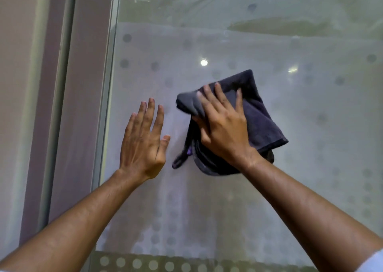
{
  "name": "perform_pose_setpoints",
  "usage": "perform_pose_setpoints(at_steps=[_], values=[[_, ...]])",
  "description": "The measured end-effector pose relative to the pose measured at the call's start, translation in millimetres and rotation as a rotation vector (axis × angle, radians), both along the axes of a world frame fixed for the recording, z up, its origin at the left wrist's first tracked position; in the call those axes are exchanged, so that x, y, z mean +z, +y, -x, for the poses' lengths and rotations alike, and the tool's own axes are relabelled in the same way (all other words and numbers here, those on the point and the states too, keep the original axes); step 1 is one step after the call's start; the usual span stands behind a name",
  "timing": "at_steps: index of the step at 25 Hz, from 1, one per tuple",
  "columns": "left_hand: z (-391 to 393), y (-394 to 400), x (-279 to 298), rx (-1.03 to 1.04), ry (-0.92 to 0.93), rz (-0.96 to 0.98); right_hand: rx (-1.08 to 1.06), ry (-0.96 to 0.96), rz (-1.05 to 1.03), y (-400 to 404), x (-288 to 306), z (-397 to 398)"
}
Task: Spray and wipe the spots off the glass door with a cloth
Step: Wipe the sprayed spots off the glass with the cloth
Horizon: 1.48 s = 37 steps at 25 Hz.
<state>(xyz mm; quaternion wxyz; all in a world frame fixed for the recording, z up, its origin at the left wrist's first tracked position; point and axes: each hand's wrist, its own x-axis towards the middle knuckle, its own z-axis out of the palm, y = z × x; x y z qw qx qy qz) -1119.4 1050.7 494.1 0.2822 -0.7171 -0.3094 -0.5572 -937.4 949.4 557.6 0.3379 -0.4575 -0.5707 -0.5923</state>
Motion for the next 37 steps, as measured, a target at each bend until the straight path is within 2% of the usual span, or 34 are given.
perform_pose_setpoints(at_steps=[3, 6, 8, 11, 14, 17, 21, 26, 28, 32, 35, 37], values=[[9.9, 2.7, -4.8, 0.012, 0.006, 0.009, -0.010, -0.215, 0.124, -8.0, -41.1, -13.6], [10.9, 1.3, -5.6, 0.016, 0.015, 0.013, -0.040, -0.314, 0.143, -12.1, -37.0, -22.4], [10.6, 0.0, -5.4, 0.013, 0.019, 0.018, -0.057, -0.196, 0.054, -9.9, -12.9, -15.6], [10.5, 1.1, -5.3, 0.011, 0.015, 0.017, -0.024, 0.092, -0.028, -4.3, 25.3, 5.9], [9.9, 2.6, -5.0, 0.017, 0.014, 0.018, -0.003, 0.080, 0.007, -0.2, 19.9, 9.7], [9.6, 3.8, -4.7, 0.019, 0.006, 0.021, 0.006, -0.047, 0.074, -5.8, -22.1, 0.2], [5.3, 2.3, -7.7, 0.031, -0.019, 0.026, 0.023, -0.113, 0.136, -13.0, -88.9, -13.8], [-10.9, -7.8, -18.8, 0.025, -0.004, 0.033, 0.012, -0.302, 0.381, -33.0, -185.6, -49.1], [-19.5, -12.5, -23.2, 0.028, 0.010, 0.035, -0.007, -0.322, 0.414, -47.5, -206.1, -70.2], [-23.0, -16.6, -24.3, 0.024, 0.021, 0.042, -0.026, -0.171, 0.249, -60.9, -179.4, -87.2], [-22.0, -17.9, -24.5, 0.029, 0.032, 0.048, -0.037, -0.013, 0.143, -51.3, -142.2, -63.1], [-22.1, -18.7, -24.8, 0.036, 0.027, 0.046, -0.011, 0.013, 0.140, -41.5, -122.8, -43.9]])
